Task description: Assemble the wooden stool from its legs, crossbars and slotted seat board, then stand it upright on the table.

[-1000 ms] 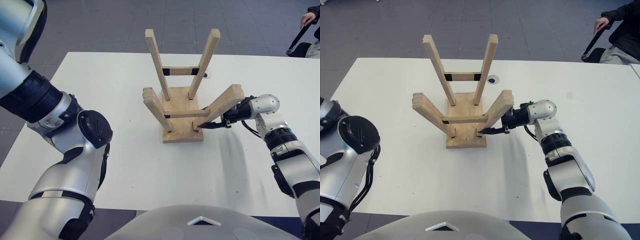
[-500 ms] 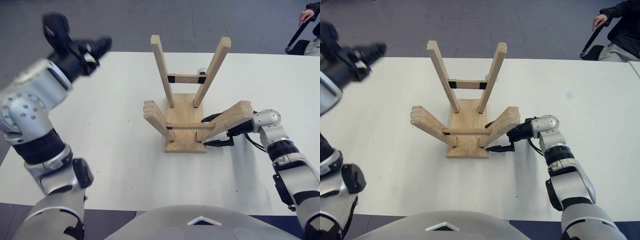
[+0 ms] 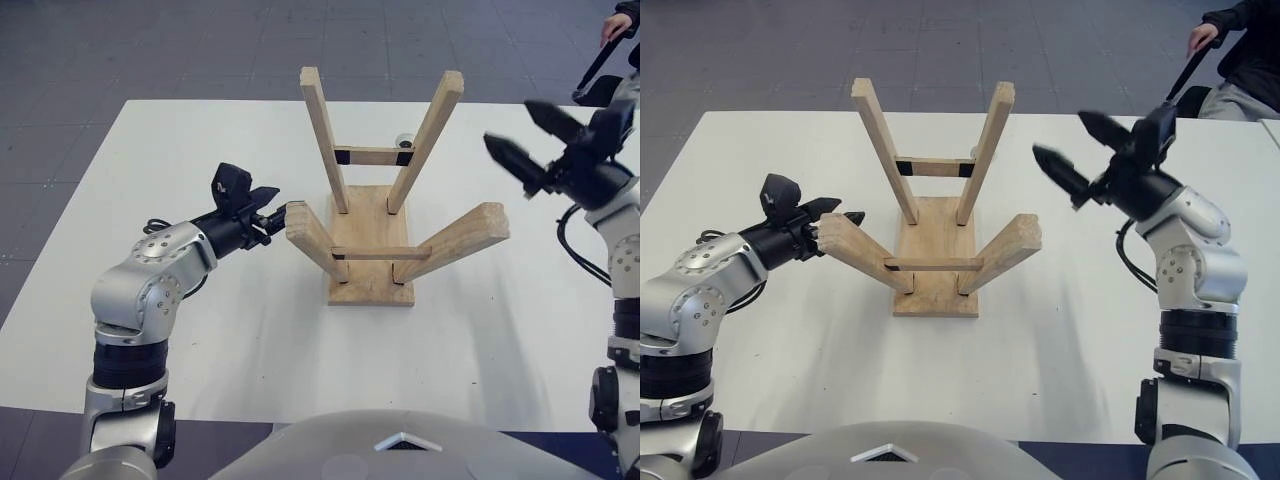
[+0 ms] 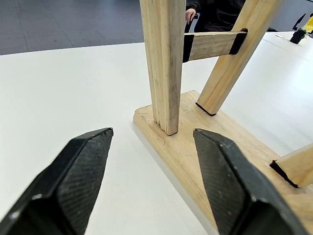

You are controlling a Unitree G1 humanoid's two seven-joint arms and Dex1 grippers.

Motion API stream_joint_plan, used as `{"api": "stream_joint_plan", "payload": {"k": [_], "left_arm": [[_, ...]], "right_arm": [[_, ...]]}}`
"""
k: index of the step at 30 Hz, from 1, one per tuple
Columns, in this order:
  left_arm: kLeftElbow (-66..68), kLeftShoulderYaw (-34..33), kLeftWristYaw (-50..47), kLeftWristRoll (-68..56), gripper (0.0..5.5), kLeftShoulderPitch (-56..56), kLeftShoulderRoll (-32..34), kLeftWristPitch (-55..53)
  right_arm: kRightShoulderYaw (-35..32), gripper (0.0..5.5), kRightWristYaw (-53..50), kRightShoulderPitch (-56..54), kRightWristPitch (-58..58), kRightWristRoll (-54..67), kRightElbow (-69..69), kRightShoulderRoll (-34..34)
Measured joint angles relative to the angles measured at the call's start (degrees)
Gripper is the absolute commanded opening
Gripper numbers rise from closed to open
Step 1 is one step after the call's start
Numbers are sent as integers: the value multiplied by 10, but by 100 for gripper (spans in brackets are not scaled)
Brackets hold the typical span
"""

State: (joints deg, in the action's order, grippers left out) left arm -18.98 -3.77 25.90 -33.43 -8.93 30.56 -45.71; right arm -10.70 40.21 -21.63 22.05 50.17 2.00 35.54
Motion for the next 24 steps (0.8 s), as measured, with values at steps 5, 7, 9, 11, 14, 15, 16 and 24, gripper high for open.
{"api": "stream_joint_plan", "payload": {"k": [5, 7, 9, 11, 14, 15, 16, 24], "left_arm": [[4, 13, -10, 23, 304, 26, -22, 23], [5, 5, -36, 26, 304, 44, -44, 24], [5, -14, -65, 29, 304, 61, -64, 24], [2, -23, -75, 29, 304, 70, -73, 24], [-1, -26, -88, 30, 304, 73, -88, 23], [-1, -26, -89, 30, 304, 73, -90, 23], [-1, -26, -89, 30, 304, 73, -91, 23], [8, -32, -86, 33, 304, 59, -90, 22]], "right_arm": [[-3, 544, -193, -3, 90, 312, 172, -1], [-3, 544, -269, -16, 114, 438, 256, 16], [-5, 544, -337, -60, 119, 533, 323, 41], [-4, 544, -376, -79, 119, 577, 344, 52], [-3, 544, -401, -88, 120, 603, 351, 63], [-3, 544, -398, -81, 121, 601, 352, 67], [-3, 544, -393, -70, 123, 585, 354, 70], [-63, 544, -405, -199, 18, 509, 276, 13]]}}
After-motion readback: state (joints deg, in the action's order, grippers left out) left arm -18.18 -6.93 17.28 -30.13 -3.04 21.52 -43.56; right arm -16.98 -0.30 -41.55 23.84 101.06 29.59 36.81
